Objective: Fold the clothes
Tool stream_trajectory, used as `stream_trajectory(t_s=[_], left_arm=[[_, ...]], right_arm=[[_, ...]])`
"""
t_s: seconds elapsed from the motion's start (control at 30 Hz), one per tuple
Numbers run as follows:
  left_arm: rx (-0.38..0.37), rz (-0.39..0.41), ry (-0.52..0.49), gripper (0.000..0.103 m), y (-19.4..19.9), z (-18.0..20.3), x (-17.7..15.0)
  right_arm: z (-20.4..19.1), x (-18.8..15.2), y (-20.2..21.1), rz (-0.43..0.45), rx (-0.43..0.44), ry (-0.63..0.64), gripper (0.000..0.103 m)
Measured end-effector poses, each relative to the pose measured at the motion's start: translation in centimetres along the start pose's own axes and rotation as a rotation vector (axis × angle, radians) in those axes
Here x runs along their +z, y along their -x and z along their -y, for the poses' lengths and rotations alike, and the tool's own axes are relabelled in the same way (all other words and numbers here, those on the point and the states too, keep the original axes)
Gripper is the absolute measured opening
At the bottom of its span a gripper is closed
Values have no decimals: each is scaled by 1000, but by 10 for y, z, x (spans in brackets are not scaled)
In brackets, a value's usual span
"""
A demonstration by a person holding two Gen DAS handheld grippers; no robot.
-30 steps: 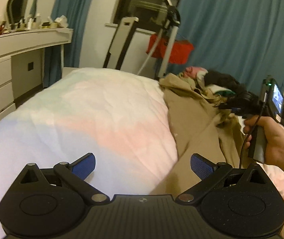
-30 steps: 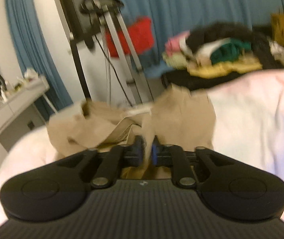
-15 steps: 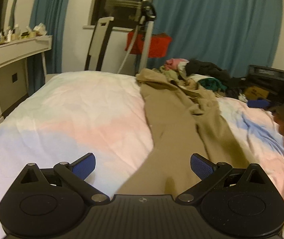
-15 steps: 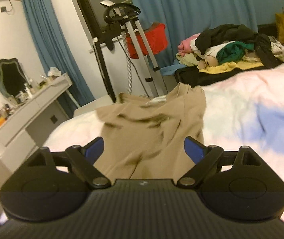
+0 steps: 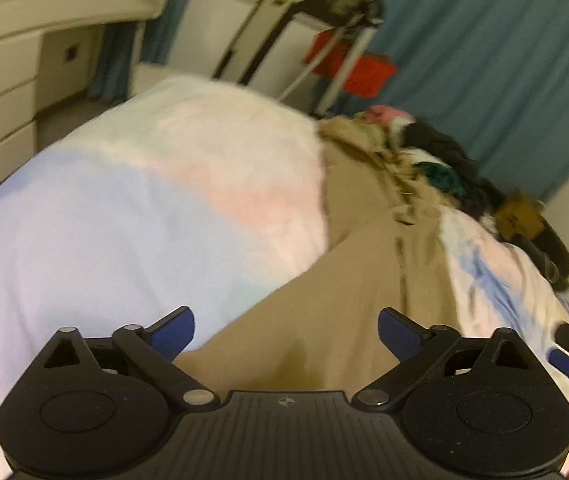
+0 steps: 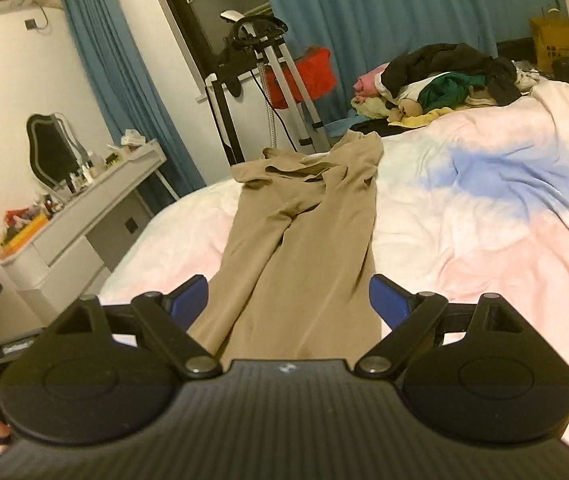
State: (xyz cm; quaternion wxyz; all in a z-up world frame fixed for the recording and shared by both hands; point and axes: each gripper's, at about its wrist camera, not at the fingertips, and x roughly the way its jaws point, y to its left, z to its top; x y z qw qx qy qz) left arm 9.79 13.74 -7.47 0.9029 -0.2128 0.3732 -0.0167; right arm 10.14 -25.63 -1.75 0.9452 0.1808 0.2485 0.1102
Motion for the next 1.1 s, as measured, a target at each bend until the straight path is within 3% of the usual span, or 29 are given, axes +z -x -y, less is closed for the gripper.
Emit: stream_trajectory(t_s=[0.17, 0.3, 0.47, 0.5, 0.57, 0.7, 0.87, 1.1], left_arm=[[125, -89, 103, 88, -23, -24, 1], [182, -128, 70, 78, -33, -22, 1], [253, -132, -110, 29, -29, 1, -7], [260, -126, -152, 13, -26, 7, -9], [273, -115, -236, 11, -20, 19, -13], [273, -31, -495, 9, 13, 64, -33], [176, 83, -805, 9, 66, 123, -86], [38, -15, -858, 8, 47, 165, -144]], right_arm=[[15, -4, -3, -2, -33, -40, 89], [25, -4, -9, -36, -32, -86, 89], [26, 0, -4, -13, -40, -73, 89], [26, 1, -3, -9, -41, -70, 89], [28, 2, 0, -1, -43, -74, 89], [39, 5, 8, 11, -45, -131, 89], [54, 8, 19, 25, -47, -203, 89], [63, 8, 24, 41, -35, -250, 89]])
